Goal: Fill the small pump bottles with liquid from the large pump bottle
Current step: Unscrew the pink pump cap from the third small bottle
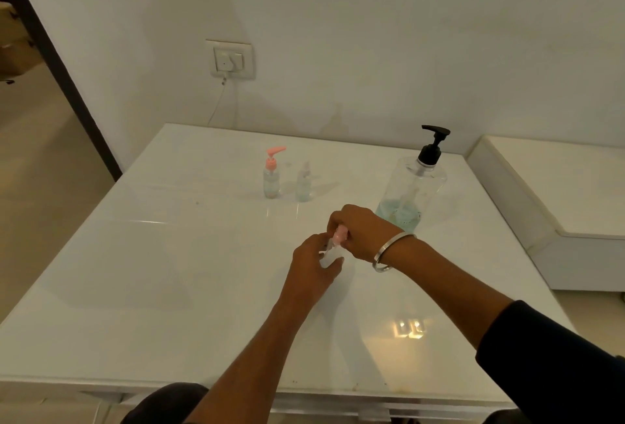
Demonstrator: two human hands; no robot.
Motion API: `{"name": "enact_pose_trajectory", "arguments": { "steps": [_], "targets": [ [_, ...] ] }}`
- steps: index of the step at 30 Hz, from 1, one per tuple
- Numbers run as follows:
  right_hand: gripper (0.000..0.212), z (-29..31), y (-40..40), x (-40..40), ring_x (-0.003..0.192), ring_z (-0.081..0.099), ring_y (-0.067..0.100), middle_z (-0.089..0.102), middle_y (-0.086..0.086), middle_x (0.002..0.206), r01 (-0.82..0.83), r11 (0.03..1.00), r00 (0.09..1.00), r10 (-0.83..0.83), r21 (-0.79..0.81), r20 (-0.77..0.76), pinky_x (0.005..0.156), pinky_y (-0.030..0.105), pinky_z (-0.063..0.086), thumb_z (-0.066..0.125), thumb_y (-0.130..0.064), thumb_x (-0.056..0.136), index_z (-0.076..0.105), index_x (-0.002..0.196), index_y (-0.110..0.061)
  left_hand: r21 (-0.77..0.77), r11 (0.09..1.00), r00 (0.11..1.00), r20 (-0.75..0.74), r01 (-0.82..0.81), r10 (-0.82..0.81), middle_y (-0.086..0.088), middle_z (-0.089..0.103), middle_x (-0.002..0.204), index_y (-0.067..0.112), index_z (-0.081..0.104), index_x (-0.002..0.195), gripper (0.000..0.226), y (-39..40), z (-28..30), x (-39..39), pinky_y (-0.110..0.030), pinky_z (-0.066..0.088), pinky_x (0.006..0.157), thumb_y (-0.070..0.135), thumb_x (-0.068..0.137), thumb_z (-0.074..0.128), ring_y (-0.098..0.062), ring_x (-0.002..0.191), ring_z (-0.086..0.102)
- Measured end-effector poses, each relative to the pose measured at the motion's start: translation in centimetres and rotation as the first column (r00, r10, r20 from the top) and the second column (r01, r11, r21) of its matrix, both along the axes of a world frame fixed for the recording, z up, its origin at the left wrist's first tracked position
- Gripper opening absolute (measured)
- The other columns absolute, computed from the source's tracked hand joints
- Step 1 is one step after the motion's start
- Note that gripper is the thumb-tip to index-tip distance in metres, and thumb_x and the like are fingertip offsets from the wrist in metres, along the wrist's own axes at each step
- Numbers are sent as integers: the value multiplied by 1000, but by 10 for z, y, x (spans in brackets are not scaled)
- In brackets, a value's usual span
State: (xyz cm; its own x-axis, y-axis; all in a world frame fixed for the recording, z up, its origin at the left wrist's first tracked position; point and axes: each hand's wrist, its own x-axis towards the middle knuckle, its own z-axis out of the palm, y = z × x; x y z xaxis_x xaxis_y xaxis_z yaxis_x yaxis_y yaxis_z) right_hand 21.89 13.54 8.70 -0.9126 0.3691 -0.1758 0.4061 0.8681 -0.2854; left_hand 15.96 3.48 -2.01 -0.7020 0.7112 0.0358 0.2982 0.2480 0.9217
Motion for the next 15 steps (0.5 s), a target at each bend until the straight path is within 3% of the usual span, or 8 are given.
{"name": "enact_pose_trajectory", "arguments": {
  "steps": [5, 11, 15],
  "targets": [
    [39, 0, -6, 1, 91, 52, 20, 54, 6, 106, 89, 996, 996, -88, -4, 28, 72, 25, 40, 64, -35, 82, 49, 110, -12, 13, 1000, 999, -33, 5, -5, 4, 61, 115, 16, 55, 122, 46, 0, -1, 0, 2, 37, 66, 24, 80, 72, -4, 94, 55],
    [16, 7, -5, -4, 95, 56, 21, 56, 8, 109, 5, 1000, 1000, -5, -17, 12, 76, 23, 42, 57, -10, 86, 60, 101, -8, -5, 1000, 999, -40, 8, -8, 4, 60, 116, 16, 55, 120, 42, 0, -1, 1, 6, 35, 62, 27, 82, 71, 0, 89, 50],
    [32, 8, -4, -2, 92, 52, 19, 49, 5, 110, 2, 1000, 999, -1, -15, 34, 75, 24, 42, 67, -20, 80, 53, 108, -12, -5, 1000, 999, -40, 1, -1, 3, 61, 118, 16, 55, 122, 44, 0, -1, 1, 5, 35, 62, 27, 82, 71, 0, 91, 50]
  ]
}}
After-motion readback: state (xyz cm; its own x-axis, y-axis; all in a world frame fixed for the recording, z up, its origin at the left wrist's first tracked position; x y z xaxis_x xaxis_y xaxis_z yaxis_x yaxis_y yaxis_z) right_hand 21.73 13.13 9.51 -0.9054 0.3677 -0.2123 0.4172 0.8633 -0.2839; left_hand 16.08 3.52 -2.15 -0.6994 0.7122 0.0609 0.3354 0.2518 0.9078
